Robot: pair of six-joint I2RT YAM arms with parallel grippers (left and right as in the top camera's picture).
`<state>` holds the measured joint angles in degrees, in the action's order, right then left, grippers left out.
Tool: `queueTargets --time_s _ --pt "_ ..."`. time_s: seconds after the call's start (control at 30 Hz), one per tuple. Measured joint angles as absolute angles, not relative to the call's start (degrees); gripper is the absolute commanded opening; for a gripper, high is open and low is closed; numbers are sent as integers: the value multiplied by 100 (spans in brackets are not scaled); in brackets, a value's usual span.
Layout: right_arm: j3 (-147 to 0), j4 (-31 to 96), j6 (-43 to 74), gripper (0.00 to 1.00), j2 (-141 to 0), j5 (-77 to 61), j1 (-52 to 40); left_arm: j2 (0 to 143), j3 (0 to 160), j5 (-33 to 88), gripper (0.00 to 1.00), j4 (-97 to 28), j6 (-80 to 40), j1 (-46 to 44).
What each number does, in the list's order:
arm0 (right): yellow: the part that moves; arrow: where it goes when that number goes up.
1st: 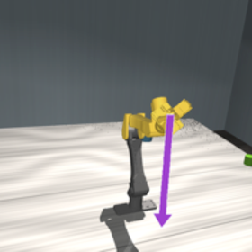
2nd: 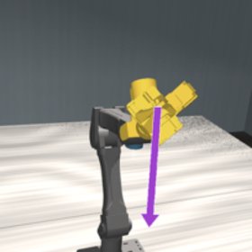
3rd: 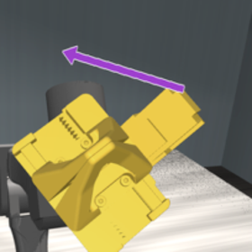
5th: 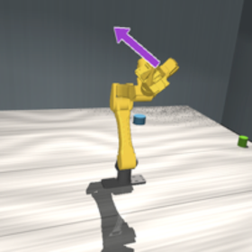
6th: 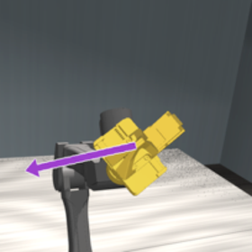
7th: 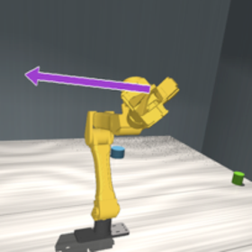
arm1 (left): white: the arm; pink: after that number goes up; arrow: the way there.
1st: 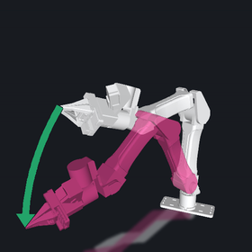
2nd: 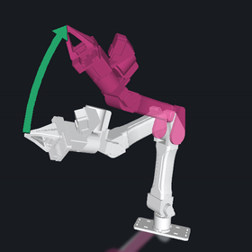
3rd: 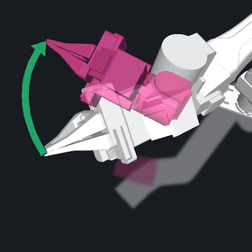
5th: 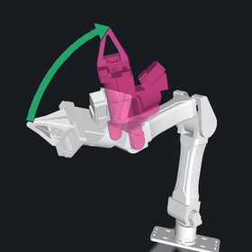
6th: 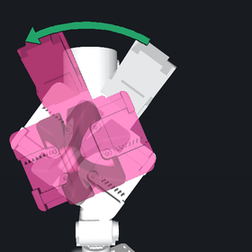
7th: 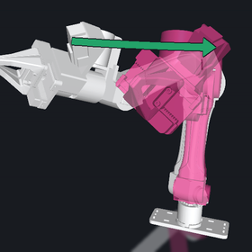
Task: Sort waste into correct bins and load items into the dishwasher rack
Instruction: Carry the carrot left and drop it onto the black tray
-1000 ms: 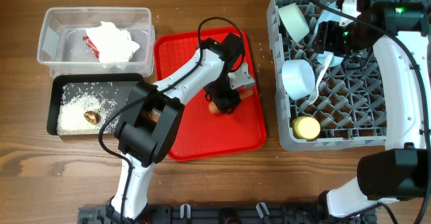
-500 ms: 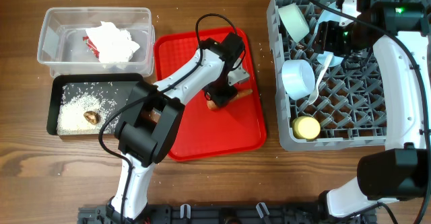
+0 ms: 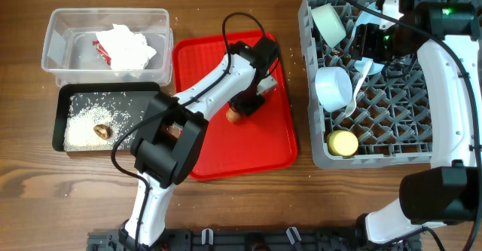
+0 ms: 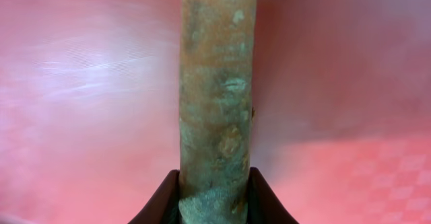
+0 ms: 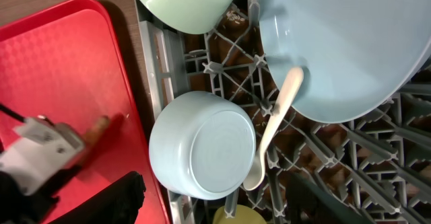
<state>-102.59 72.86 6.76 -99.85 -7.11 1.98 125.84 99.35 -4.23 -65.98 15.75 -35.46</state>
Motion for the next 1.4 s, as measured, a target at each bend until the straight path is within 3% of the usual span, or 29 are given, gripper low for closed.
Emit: queueTargets --time_s 0.17,0.3,0.63,0.73,0.97,1.07,1.13,1.23,1.4 --pt "-10259 7284 674 71 -9985 -714 198 12418 10643 -899 9 -7057 1074 -3277" --pt "-10259 7282 655 71 -9983 -729 198 11786 10700 -1004 8 -7360 541 -2502" --pt "-10259 7166 633 80 -9983 -729 198 11122 10763 -1059 4 -8307 -1946 1142" --pt "-10259 7157 633 80 -9983 -729 198 11118 10637 -919 4 -8348 -2506 1861" --pt "-10259 7142 633 82 -9983 -729 198 11096 9391 -794 7 -7732 -3376 2176" --pt "-10259 7142 631 82 -9985 -729 198 11091 8823 -740 17 -7207 -3701 2145" --pt "-10259 7150 633 82 -9983 -729 198 11091 8429 -718 48 -6838 -3852 2088" --pt "-10259 7164 633 82 -9983 -729 198 11091 8145 -694 68 -6523 -3999 1951" --pt "-10259 7192 633 82 -9983 -729 198 11091 8103 -696 63 -6340 -4018 1785"
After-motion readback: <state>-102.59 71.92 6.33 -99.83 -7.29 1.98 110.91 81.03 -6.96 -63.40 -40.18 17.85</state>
